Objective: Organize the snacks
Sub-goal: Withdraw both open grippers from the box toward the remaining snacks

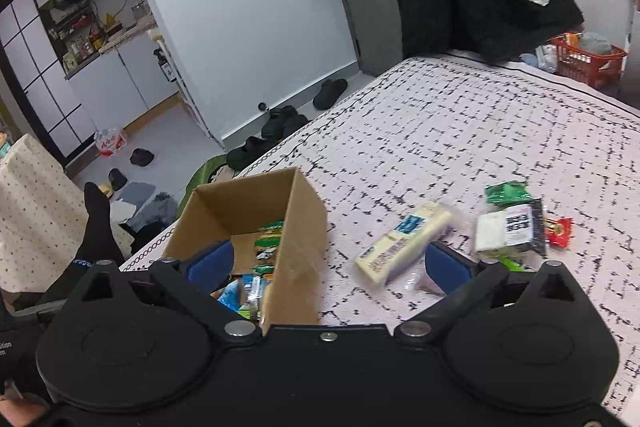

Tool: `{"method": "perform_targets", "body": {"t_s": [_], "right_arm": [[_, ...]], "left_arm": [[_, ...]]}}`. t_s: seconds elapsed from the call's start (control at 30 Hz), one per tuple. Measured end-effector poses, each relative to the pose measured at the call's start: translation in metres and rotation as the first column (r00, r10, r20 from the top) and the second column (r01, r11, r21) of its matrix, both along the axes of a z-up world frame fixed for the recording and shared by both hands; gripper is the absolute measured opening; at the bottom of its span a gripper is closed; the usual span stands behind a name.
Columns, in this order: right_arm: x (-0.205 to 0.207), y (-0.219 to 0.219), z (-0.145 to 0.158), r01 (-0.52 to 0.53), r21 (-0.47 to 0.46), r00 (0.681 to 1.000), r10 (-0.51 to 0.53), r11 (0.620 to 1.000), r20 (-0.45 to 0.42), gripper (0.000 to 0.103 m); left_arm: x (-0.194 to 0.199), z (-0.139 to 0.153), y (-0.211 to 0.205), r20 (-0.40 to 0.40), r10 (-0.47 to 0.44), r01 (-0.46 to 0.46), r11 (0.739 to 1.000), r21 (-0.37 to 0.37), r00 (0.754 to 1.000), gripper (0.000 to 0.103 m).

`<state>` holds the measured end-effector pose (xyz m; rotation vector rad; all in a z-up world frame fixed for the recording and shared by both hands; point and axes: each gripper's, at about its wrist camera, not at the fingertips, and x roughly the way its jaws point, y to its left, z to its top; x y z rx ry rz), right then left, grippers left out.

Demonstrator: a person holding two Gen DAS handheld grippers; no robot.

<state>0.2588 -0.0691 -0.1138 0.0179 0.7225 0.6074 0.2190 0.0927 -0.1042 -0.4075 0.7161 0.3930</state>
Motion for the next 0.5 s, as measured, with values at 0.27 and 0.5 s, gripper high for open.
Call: {"method": "perform_targets", "body": {"t_s": [0.27,0.5], "right_arm": [[0.002,-0.022,0.000,0.020,-0.029,1.000,-0.020,0.999,0.013,0.103],[0.008,-0.046,-0.002,0.039,-0.036,0.999,-0.038,0.999,0.025,0.103]], "left_arm": [[0.004,0.006,-0.020,-0.013,-0.061,0.062,0.997,0.036,0.998,0.103],[0.008,0.012,-0.038,-0.013,-0.107,0.108,0.992,0.059,0.994,0.103]]}}
